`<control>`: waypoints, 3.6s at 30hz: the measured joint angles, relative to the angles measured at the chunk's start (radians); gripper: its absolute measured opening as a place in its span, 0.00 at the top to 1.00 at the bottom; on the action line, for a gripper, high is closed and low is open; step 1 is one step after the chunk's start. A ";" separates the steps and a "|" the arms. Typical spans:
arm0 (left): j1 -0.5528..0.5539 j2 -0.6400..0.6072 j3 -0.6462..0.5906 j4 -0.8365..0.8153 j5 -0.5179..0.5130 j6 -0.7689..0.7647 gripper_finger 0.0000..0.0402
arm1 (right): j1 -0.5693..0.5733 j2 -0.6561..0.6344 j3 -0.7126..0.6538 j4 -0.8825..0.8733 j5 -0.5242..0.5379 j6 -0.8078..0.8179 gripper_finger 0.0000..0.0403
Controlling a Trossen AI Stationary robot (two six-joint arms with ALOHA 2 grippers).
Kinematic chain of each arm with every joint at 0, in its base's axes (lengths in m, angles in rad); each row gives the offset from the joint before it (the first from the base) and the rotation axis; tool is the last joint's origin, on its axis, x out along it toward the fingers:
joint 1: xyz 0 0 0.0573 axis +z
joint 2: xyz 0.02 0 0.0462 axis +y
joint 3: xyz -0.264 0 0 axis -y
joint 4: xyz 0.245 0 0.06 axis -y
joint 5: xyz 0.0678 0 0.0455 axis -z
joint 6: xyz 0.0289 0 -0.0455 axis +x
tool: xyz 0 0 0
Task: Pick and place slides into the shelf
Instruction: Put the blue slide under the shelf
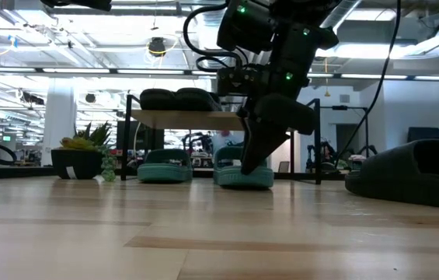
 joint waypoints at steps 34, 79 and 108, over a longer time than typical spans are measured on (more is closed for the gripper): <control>0.000 0.000 0.000 0.001 -0.021 0.001 0.69 | 0.058 0.000 0.000 -0.062 0.079 -0.192 1.00; 0.000 0.000 0.000 0.001 -0.055 -0.019 0.69 | -0.132 0.000 0.056 0.094 0.074 -0.455 1.00; 0.000 0.000 0.000 0.004 -0.051 -0.018 0.69 | -0.134 0.196 0.266 0.032 -0.022 -0.314 1.00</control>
